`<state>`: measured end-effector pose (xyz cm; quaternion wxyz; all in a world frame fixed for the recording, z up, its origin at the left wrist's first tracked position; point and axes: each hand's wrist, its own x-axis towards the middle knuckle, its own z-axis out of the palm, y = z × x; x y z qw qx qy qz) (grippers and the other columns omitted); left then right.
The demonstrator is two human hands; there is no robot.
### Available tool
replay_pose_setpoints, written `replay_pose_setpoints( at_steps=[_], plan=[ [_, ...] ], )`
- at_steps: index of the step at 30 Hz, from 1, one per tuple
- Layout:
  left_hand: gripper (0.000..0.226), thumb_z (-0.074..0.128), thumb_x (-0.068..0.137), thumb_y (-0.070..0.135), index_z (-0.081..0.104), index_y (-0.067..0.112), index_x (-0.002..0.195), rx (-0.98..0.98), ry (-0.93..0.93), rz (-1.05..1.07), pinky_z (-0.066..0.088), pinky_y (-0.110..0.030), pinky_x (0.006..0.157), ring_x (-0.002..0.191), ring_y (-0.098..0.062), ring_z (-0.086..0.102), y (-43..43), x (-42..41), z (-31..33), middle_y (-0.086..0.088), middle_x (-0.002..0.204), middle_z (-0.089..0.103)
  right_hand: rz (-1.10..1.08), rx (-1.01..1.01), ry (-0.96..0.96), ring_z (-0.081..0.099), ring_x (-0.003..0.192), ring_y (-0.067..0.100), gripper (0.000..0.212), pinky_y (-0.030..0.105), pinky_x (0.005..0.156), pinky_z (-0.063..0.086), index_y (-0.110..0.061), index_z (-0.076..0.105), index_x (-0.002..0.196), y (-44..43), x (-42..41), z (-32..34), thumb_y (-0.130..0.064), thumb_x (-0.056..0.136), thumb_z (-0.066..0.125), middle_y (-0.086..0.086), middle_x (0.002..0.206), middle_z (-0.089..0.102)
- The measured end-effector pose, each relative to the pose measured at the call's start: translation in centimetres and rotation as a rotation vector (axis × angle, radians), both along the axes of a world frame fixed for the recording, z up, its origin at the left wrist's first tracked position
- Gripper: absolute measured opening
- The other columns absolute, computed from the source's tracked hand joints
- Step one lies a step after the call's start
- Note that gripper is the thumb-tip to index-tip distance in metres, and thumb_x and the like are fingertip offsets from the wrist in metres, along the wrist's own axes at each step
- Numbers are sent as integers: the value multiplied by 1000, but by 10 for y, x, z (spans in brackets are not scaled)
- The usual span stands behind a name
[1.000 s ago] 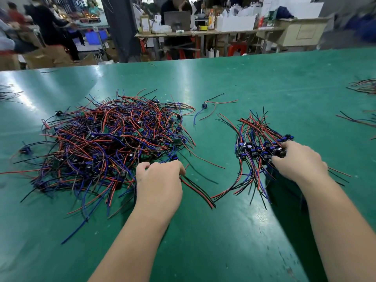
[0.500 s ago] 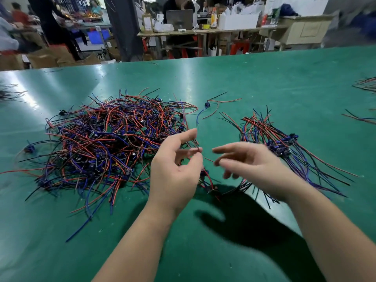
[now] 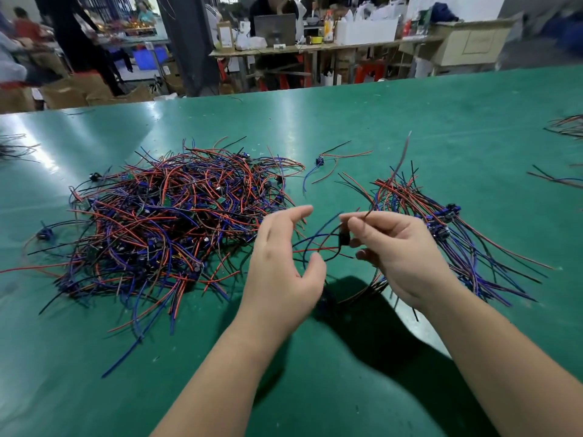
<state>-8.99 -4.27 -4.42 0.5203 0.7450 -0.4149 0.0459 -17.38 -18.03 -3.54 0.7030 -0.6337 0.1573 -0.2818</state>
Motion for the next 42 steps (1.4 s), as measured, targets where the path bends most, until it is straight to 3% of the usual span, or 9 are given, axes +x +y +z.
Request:
replay_pose_setpoints(
  at_steps=[6, 12, 19, 22, 26, 28, 33, 39, 42],
  plan=[
    [53, 66, 78, 11, 48, 16, 127, 82, -12, 158, 27, -13, 102, 117, -7, 42, 0, 3, -6, 3, 122, 48, -195, 158, -113, 64, 74, 4, 13, 23, 70, 42, -25, 77, 74, -8, -1, 7, -29, 69, 66, -7, 76, 73],
    [29, 62, 84, 13, 56, 35, 102, 30, 165, 141, 39, -9, 70, 91, 6, 57, 0, 5, -1, 16, 96, 65, -289, 235, -170, 62, 74, 18, 17, 30, 69, 46, -11, 70, 94, -21, -7, 13, -18, 80, 63, -2, 84, 73],
    [36, 62, 80, 47, 63, 26, 109, 100, -38, 73, 41, -43, 99, 101, -7, 59, 0, -7, 4, 13, 101, 65, -125, 314, -224, 68, 69, 16, 19, 26, 64, 55, -12, 72, 91, -17, -5, 12, -17, 76, 60, 3, 90, 74],
    [37, 57, 78, 59, 67, 29, 98, 224, -150, 88, 28, -39, 106, 93, -1, 58, 0, -10, 2, 18, 93, 67, -23, 364, -232, 69, 75, 18, 19, 29, 69, 57, -14, 76, 85, -14, -2, 10, -17, 78, 59, 7, 91, 73],
    [14, 62, 87, 42, 69, 30, 84, 277, -187, 126, 21, -37, 107, 74, -4, 58, 1, -4, -2, 19, 83, 69, 1, 484, -320, 71, 82, 21, 21, 26, 67, 57, -17, 77, 81, -18, -2, 15, -19, 79, 56, 9, 86, 72],
    [9, 64, 86, 40, 68, 32, 90, 303, -180, 185, 18, -33, 107, 82, -5, 61, 3, 1, -2, 19, 87, 69, -57, 543, -359, 72, 78, 18, 22, 24, 64, 58, -19, 77, 76, -25, -4, 20, -22, 78, 56, 8, 82, 72],
    [44, 69, 73, 56, 61, 34, 110, 147, -209, 269, 22, -28, 93, 97, -6, 57, 7, 7, 7, 18, 98, 64, -181, 710, -450, 70, 70, 16, 18, 20, 61, 55, -13, 77, 72, -33, -9, 26, -18, 74, 60, 6, 73, 69],
    [26, 53, 86, 43, 66, 25, 97, -176, -192, -10, 43, -43, 87, 94, -4, 57, 4, -9, 12, 17, 95, 63, -132, 656, -363, 70, 67, 14, 22, 21, 58, 56, -16, 77, 69, -21, -3, 21, -20, 77, 57, 1, 71, 70],
    [30, 62, 84, 41, 66, 19, 104, -86, -80, -70, 47, -26, 85, 90, -2, 56, -3, -14, 5, 11, 97, 63, -26, 615, -297, 70, 65, 14, 23, 17, 54, 54, -20, 78, 72, -13, -1, 18, -22, 77, 55, 7, 73, 71]
  ],
)
